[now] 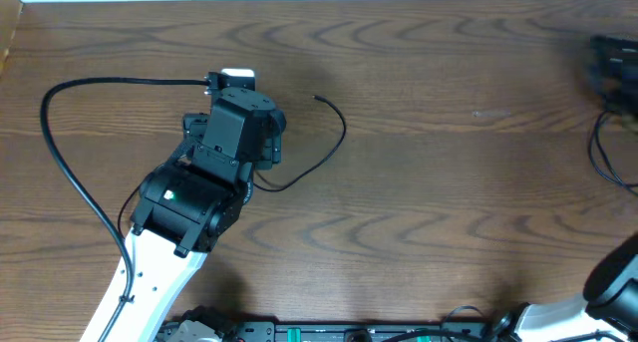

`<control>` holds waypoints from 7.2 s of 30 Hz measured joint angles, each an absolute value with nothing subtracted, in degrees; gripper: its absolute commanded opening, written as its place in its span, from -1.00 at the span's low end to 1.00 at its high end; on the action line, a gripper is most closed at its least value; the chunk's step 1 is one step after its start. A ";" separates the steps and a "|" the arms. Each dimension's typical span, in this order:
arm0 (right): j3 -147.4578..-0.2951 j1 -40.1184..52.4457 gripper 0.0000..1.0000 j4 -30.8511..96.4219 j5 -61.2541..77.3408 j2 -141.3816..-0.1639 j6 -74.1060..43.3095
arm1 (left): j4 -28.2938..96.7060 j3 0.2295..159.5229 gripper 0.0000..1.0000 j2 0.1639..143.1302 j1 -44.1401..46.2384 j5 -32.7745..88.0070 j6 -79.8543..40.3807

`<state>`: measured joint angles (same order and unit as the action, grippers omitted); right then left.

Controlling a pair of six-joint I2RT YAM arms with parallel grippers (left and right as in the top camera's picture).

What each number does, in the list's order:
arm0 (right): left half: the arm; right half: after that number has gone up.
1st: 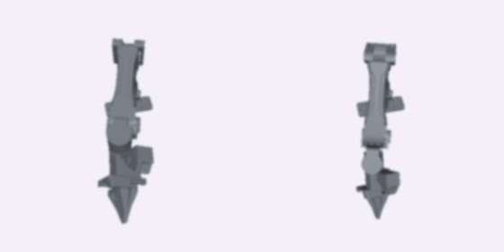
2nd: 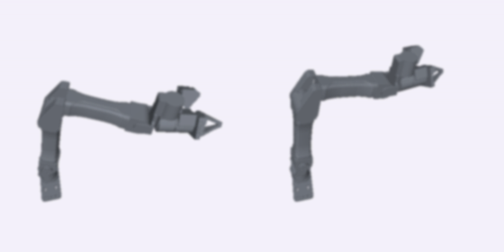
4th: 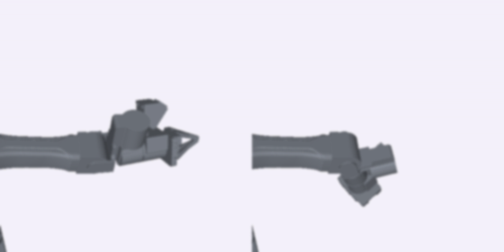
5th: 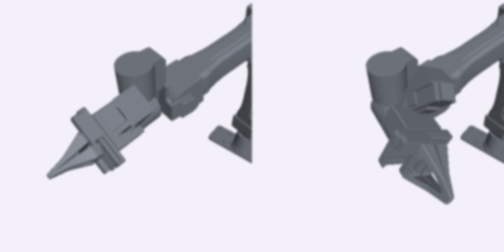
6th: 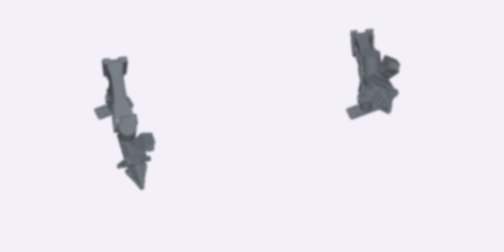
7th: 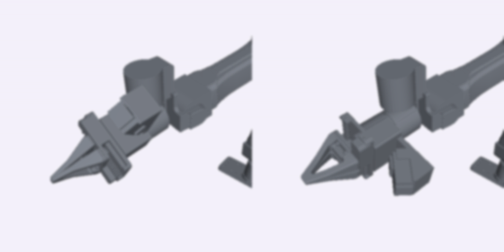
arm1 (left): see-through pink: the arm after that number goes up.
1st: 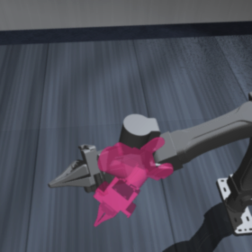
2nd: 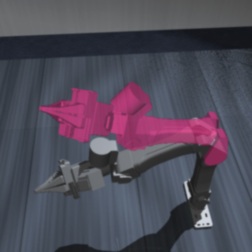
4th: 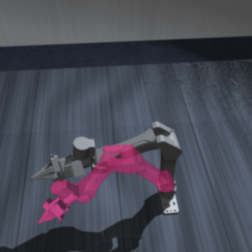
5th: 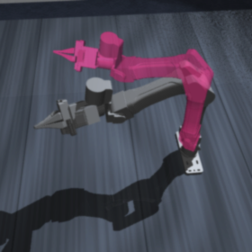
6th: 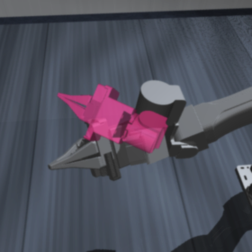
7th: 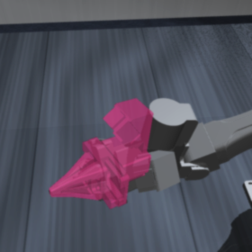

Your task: Untangle cables

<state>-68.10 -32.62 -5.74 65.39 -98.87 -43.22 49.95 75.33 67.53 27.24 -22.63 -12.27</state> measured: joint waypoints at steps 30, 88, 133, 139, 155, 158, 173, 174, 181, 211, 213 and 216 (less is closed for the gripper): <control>-68.14 39.33 0.99 23.55 19.00 -98.96 26.17 | 56.62 77.76 0.66 52.97 0.95 -33.17 -27.70; -68.16 53.58 -0.98 -21.15 18.65 -123.00 0.19 | 65.47 77.76 0.84 54.98 -5.63 -25.76 -22.46; -68.18 -19.51 -0.98 6.83 6.48 -79.46 -6.76 | 65.76 77.76 0.84 54.98 -5.63 -22.48 -22.46; -68.14 -22.59 -0.98 -3.42 -2.68 -79.46 -6.98 | 66.15 77.76 0.84 54.98 -5.63 -22.33 -22.46; -68.07 -49.01 -0.98 -14.61 -4.08 -80.01 -22.81 | 66.43 77.76 0.84 55.59 -5.63 -22.31 -22.46; -68.10 -49.80 -0.98 -14.57 -1.02 -81.65 -25.04 | 66.43 77.76 0.84 56.62 -5.63 -21.52 -22.46; -68.10 -49.45 -0.98 -13.76 19.35 -101.47 -29.78 | 66.43 77.76 0.84 58.54 -5.63 -17.23 -22.11; -68.10 -49.39 -0.98 -13.54 20.64 -103.44 -30.57 | 66.43 77.76 0.84 58.54 -5.63 -16.95 -22.04; -68.10 -48.95 0.98 -11.29 25.06 -110.24 -33.10 | 66.46 77.76 0.84 58.54 -5.63 -14.46 -21.37; -68.51 -48.84 0.99 9.28 26.15 -71.42 -28.69 | 66.67 77.76 0.87 58.22 -5.58 -12.62 -16.99; -68.51 -48.84 0.99 9.47 33.21 -69.19 -25.58 | 66.67 77.76 0.88 57.89 -5.58 -13.61 -16.45; -68.51 -48.84 0.98 7.73 45.52 -65.80 -19.99 | 66.67 77.76 0.87 56.69 -5.58 -15.38 -16.01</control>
